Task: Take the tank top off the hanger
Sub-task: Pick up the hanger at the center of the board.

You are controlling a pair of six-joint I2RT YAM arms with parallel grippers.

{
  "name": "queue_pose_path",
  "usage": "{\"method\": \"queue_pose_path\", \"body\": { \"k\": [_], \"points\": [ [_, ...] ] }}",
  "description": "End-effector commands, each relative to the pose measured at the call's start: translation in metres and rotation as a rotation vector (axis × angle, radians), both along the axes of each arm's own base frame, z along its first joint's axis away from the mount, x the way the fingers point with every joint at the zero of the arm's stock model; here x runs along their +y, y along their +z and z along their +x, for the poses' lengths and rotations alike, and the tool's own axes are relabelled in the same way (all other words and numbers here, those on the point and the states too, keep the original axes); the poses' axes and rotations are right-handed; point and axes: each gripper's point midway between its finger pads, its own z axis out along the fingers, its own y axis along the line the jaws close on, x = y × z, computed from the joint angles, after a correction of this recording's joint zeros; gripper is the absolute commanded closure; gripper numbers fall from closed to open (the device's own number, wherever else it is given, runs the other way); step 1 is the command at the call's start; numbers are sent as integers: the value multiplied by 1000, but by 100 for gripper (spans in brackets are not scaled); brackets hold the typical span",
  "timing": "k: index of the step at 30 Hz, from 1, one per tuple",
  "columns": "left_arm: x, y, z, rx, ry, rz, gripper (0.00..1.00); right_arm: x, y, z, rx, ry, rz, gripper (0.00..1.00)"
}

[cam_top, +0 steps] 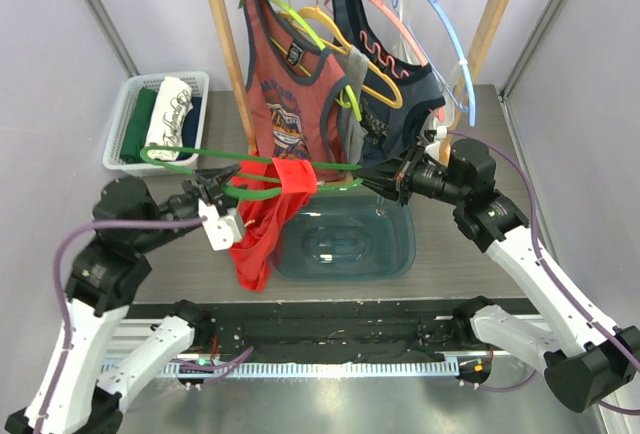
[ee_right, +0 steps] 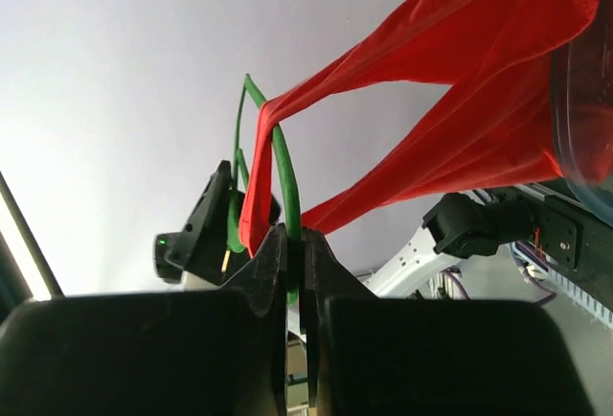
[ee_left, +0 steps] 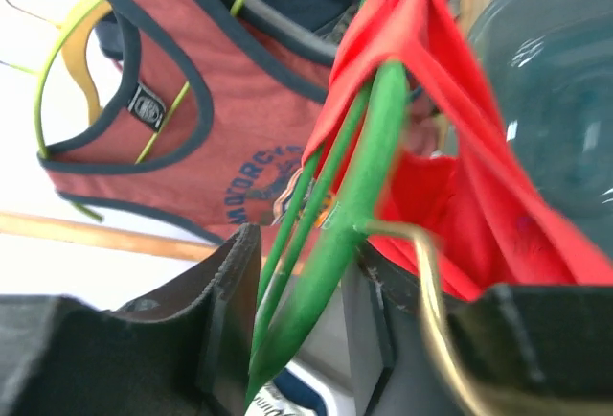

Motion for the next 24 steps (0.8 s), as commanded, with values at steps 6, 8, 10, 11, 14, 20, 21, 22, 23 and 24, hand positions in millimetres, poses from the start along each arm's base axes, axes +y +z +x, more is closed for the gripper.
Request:
{"method": "queue_pose_path", "body": {
  "k": [6, 8, 10, 11, 14, 20, 21, 22, 23, 24],
  "points": [
    [-1, 5, -69, 507, -86, -12, 100, 4, 41, 12, -222, 33, -36, 66],
    [-2, 3, -75, 562, -90, -33, 100, 4, 60, 12, -306, 36, -45, 55],
    [-4, 6, -75, 575, -85, -60, 100, 3, 74, 12, -365, 31, -51, 56],
    [-4, 5, -76, 577, -85, -64, 100, 3, 85, 11, -384, 34, -46, 57],
    [-4, 4, -72, 569, -69, -88, 100, 4, 89, 11, -379, 47, -46, 68],
    [-2, 16, -55, 505, -6, -152, 100, 1, 89, 0, -409, 59, -56, 0],
    [-1, 20, -53, 506, 12, -179, 100, -2, 91, -4, -420, 54, -56, 0],
    [0, 32, -45, 464, 37, -215, 100, -2, 90, -7, -422, 56, -59, 0],
    [1, 36, -41, 457, 56, -241, 100, -3, 84, -8, -412, 58, -65, 0],
    [2, 41, -38, 451, 72, -269, 100, -4, 82, -10, -423, 60, -73, 0]
  ]
}}
